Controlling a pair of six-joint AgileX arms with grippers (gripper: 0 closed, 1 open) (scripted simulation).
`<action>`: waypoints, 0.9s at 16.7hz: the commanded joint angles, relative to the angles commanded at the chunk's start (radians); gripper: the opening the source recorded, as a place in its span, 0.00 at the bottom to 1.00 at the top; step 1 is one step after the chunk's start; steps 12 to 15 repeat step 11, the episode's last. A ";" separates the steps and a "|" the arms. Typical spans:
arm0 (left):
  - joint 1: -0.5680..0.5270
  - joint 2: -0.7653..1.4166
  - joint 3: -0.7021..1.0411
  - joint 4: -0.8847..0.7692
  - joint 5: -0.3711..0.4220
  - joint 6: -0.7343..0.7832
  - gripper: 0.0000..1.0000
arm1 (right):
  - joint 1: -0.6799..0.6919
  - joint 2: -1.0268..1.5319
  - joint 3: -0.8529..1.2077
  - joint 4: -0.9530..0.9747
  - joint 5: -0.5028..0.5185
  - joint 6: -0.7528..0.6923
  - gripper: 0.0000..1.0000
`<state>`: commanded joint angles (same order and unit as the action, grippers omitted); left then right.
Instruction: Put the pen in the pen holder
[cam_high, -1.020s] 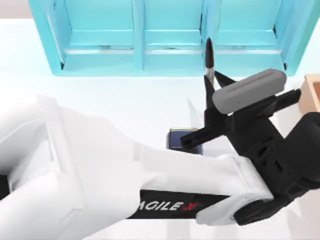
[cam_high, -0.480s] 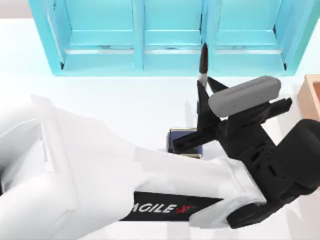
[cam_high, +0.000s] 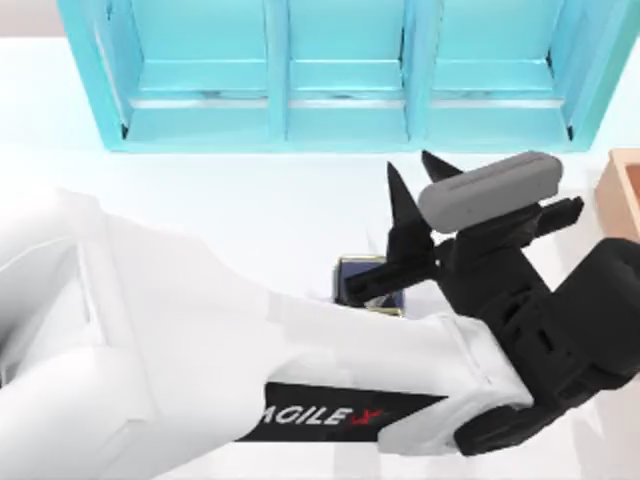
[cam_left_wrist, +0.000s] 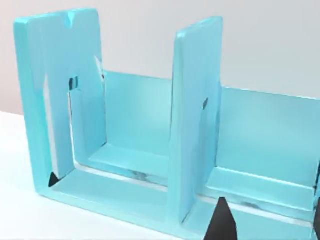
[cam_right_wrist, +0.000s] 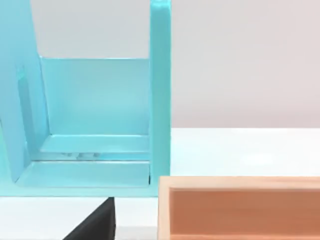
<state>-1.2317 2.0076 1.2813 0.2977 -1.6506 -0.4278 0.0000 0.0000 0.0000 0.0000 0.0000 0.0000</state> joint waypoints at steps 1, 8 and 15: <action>0.000 0.000 0.000 0.000 0.000 0.000 0.68 | 0.000 0.000 0.000 0.000 0.000 0.000 1.00; 0.000 0.000 0.000 0.000 0.000 0.000 1.00 | 0.000 0.000 0.000 0.000 0.000 0.000 1.00; 0.000 0.000 0.000 0.000 0.000 0.000 1.00 | 0.000 0.000 0.000 0.000 0.000 0.000 1.00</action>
